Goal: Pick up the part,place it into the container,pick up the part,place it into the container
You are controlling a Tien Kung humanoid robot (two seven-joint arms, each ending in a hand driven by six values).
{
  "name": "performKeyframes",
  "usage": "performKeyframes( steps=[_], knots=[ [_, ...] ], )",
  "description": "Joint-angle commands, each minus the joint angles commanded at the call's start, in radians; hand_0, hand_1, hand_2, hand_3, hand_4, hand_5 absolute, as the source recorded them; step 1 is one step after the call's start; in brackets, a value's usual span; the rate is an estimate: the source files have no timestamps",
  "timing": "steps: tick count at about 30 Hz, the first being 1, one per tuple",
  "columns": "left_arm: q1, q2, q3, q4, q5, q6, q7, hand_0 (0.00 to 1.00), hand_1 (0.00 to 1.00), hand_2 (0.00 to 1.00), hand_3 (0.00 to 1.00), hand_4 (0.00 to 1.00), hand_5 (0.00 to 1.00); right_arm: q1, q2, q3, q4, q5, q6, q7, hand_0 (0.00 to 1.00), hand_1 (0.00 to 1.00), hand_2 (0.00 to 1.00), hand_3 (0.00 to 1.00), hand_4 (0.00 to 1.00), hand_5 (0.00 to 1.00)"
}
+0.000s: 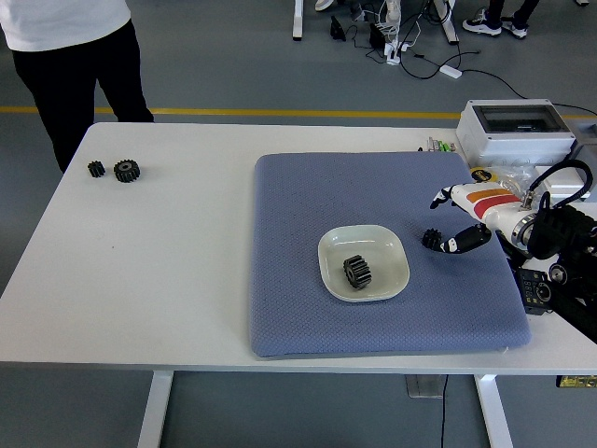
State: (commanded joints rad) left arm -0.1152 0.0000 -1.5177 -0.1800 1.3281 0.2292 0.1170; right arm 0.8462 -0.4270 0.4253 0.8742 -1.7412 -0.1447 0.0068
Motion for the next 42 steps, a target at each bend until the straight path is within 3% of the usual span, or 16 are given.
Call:
performKeyframes(
  steps=[12,19,20,32,33,38,39,42],
  knots=[
    [-0.005,0.0,0.011,0.0,-0.003,0.0,-0.001,0.713,0.688,0.665,0.556,0.645,0.585,0.041,0.029,-0.079,-0.027,0.038,-0.002,-0.016,0.654,0.663,0.744,0.666,0.932,0.353],
    [-0.009,0.0,0.022,0.0,-0.014,0.001,0.0,0.713,0.688,0.665,0.556,0.645,0.586,0.067,0.056,-0.141,-0.076,0.083,0.001,-0.025,0.619,0.645,0.728,0.634,0.908,0.345],
    [-0.009,0.0,0.022,0.0,-0.014,0.001,0.0,0.712,0.688,0.664,0.556,0.644,0.585,0.068,0.058,-0.145,-0.08,0.085,0.001,-0.025,0.569,0.635,0.717,0.604,0.89,0.341],
    [-0.011,0.0,0.028,0.0,-0.018,0.001,0.002,0.713,0.688,0.664,0.556,0.644,0.584,0.072,0.082,-0.171,-0.123,0.107,-0.014,-0.019,0.553,0.622,0.707,0.597,0.88,0.343],
    [-0.011,0.0,0.029,0.0,-0.018,0.001,0.002,0.713,0.689,0.664,0.556,0.644,0.584,0.072,0.084,-0.173,-0.126,0.109,-0.015,-0.018,0.512,0.586,0.643,0.574,0.847,0.337],
    [-0.011,0.0,0.034,0.0,-0.022,0.001,0.002,0.713,0.689,0.664,0.556,0.644,0.584,0.064,0.096,-0.178,-0.152,0.128,-0.038,-0.013,0.512,0.586,0.643,0.574,0.847,0.337],
    [-0.012,0.0,0.035,0.0,-0.023,0.001,0.003,0.712,0.69,0.665,0.556,0.644,0.584,0.063,0.097,-0.18,-0.154,0.129,-0.043,-0.011,0.479,0.528,0.6,0.549,0.813,0.323],
    [-0.013,0.0,0.037,0.0,-0.023,0.001,0.003,0.712,0.69,0.665,0.556,0.644,0.584,0.061,0.099,-0.184,-0.164,0.135,-0.052,-0.005,0.479,0.528,0.6,0.549,0.813,0.323]
  ],
)
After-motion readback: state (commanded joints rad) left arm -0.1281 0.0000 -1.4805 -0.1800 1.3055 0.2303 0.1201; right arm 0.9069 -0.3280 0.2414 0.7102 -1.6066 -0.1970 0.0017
